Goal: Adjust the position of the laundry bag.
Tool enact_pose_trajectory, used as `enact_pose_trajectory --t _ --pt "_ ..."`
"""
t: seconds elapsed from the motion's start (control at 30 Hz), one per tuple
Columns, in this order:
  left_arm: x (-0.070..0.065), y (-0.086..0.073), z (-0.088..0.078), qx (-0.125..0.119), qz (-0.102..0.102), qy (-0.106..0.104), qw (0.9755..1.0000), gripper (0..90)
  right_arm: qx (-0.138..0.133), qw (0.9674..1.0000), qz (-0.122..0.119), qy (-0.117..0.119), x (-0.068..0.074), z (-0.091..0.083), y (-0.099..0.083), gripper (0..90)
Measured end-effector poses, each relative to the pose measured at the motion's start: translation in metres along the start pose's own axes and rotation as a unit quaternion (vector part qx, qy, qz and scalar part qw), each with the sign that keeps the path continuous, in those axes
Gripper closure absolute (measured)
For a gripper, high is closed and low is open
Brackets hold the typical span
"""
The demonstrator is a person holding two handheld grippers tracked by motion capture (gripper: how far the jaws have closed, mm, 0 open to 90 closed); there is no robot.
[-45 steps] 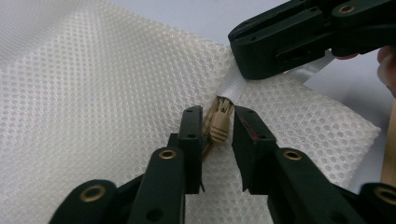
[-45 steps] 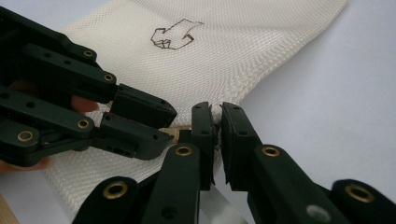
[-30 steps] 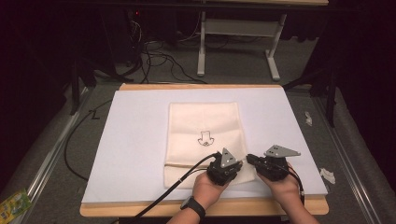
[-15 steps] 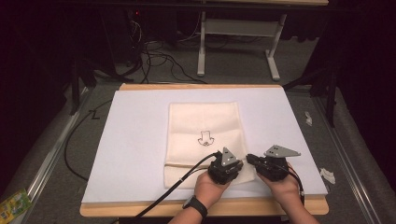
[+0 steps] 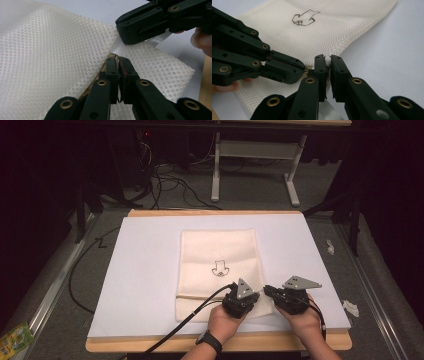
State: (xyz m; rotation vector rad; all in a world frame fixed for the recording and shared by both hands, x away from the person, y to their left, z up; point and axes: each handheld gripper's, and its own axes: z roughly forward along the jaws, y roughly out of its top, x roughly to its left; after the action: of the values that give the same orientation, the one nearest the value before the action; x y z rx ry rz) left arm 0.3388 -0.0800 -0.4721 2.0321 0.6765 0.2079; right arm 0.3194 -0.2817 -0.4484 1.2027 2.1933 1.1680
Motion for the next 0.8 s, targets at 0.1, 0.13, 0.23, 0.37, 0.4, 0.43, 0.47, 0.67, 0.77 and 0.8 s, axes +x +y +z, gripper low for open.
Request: enact_pose_trajectory --t 0.1,0.13,0.23,0.37,0.4,0.43,0.47,0.67,0.77,0.8 --pt "-0.0001 0.0001 -0.0002 0.0 0.0 0.0 1.0 87.0 0.002 1.0 -0.003 -0.002 -0.0001 0.0004 -0.0002 85.6" --pt "-0.0001 0.0001 -0.0002 0.0 0.0 0.0 1.0 87.1 0.003 1.0 -0.003 -0.002 -0.0001 0.0004 -0.0002 85.7" --pt "-0.0002 0.0003 -0.001 0.0 -0.001 0.001 1.0 87.1 0.004 1.0 -0.003 -0.006 0.0003 0.0004 -0.0001 85.8" --pt "-0.0004 0.0 -0.0018 -0.001 -0.002 0.002 1.0 87.1 0.005 0.9999 -0.001 -0.01 0.0006 0.0007 0.0001 86.0" --pt "-0.0004 0.0 -0.0018 -0.001 -0.002 0.002 1.0 87.1 0.005 0.9999 -0.001 -0.01 0.0006 0.0007 0.0001 86.0" --pt "-0.0001 0.0 -0.0024 -0.001 -0.002 0.002 1.0 87.1 0.005 0.9999 -0.002 -0.011 0.0008 0.0005 0.0003 86.1" --pt "0.0 0.0 -0.0026 -0.002 -0.002 0.002 1.0 87.1 0.005 0.9999 -0.004 -0.011 0.0008 0.0004 0.0004 86.1" --pt "0.0003 -0.0004 -0.0037 -0.003 -0.002 0.003 1.0 87.1 0.005 0.9999 -0.002 -0.011 0.0012 0.0007 0.0003 86.1" --pt "0.0002 -0.001 -0.004 -0.005 -0.004 0.003 1.0 87.1 0.005 0.9999 -0.002 -0.012 0.0015 0.0007 0.0002 86.0" --pt "0.0004 -0.0011 -0.0042 -0.005 -0.004 0.003 1.0 87.1 0.005 0.9999 -0.002 -0.012 0.0015 0.0007 0.0002 86.0"
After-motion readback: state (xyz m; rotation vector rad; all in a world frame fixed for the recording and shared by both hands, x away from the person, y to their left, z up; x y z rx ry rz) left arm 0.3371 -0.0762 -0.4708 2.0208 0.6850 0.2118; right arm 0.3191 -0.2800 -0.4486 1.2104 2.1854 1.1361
